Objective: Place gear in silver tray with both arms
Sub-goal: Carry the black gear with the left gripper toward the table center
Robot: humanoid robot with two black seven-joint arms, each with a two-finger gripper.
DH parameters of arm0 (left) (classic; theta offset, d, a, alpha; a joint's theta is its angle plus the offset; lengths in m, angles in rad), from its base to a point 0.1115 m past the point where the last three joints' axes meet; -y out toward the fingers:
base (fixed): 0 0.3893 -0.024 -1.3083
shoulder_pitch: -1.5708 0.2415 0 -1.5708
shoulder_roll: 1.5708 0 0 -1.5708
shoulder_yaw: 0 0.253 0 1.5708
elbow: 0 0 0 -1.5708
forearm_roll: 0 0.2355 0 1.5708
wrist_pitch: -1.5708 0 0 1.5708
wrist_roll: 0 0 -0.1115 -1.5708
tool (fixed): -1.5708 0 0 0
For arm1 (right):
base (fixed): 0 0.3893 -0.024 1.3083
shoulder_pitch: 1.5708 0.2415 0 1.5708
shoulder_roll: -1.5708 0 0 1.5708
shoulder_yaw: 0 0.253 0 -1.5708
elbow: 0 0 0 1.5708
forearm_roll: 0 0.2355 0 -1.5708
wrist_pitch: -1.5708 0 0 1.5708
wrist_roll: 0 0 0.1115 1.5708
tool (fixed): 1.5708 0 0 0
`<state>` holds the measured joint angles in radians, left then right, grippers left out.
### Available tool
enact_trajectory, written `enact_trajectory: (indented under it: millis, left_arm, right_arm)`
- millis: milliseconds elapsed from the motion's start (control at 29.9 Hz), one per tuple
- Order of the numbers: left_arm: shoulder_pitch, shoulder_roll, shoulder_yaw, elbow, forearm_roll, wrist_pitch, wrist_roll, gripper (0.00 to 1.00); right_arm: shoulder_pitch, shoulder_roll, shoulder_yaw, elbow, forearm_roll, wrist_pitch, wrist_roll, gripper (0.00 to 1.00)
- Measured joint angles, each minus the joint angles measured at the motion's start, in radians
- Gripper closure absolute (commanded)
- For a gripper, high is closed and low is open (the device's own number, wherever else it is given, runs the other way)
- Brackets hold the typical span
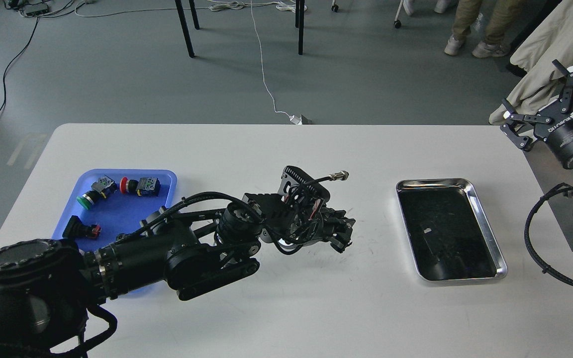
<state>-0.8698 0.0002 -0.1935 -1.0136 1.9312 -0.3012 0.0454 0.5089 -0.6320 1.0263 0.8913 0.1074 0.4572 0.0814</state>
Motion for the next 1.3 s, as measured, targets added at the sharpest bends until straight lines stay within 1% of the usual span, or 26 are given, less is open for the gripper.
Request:
enact_trajectory:
  millis: [200,334,501,735,869,936,1036,1136,1170,1236,1303]
  left_arm:
    - [0.002,0.0,0.001,0.058,-0.003,0.018,-0.004,0.86]
    - [0.004,0.0,0.019,0.065,-0.006,0.024,-0.004,0.86]
    - [0.017,0.0,0.029,0.042,-0.012,0.034,-0.004,0.85]
    - [0.077,0.0,0.05,0.007,-0.011,0.036,0.009,0.85]
    - [0.089,0.0,0.054,0.003,-0.009,0.038,0.009,0.82]
    - [0.091,0.0,0.055,0.001,-0.009,0.038,0.01,0.76]
    - [0.092,0.0,0.057,-0.001,-0.009,0.04,0.01,0.64]
    - [0.093,0.0,0.059,-0.006,-0.009,0.045,0.011,0.42]
    - [0.093,0.0,0.06,-0.009,-0.009,0.052,0.011,0.3]
    - [0.092,0.0,0.061,-0.015,-0.011,0.068,0.011,0.09]
    - [0.088,-0.001,0.06,-0.019,-0.02,0.084,0.011,0.06]
  right_arm:
    - [0.003,0.0,0.0,0.0,0.0,0.0,0.0,0.01]
    - [0.004,0.0,0.0,0.001,0.0,0.0,0.0,0.01]
    - [0.004,0.001,0.0,0.001,0.0,0.0,0.0,0.01]
    - [0.004,0.001,-0.001,0.005,0.0,0.0,0.0,0.01]
    - [0.004,0.0,-0.001,0.006,0.0,0.0,0.0,0.01]
    - [0.004,0.0,-0.001,0.006,0.0,0.0,0.0,0.01]
    - [0.004,0.0,-0.001,0.006,0.0,0.0,0.0,0.01]
    - [0.004,0.0,-0.001,0.006,0.0,0.0,0.0,0.01]
    - [0.004,0.0,-0.001,0.006,0.0,0.0,0.0,0.01]
    - [0.004,0.001,-0.001,0.007,0.0,0.0,0.0,0.01]
    - [0.004,0.003,-0.001,0.009,0.0,0.0,0.0,0.01]
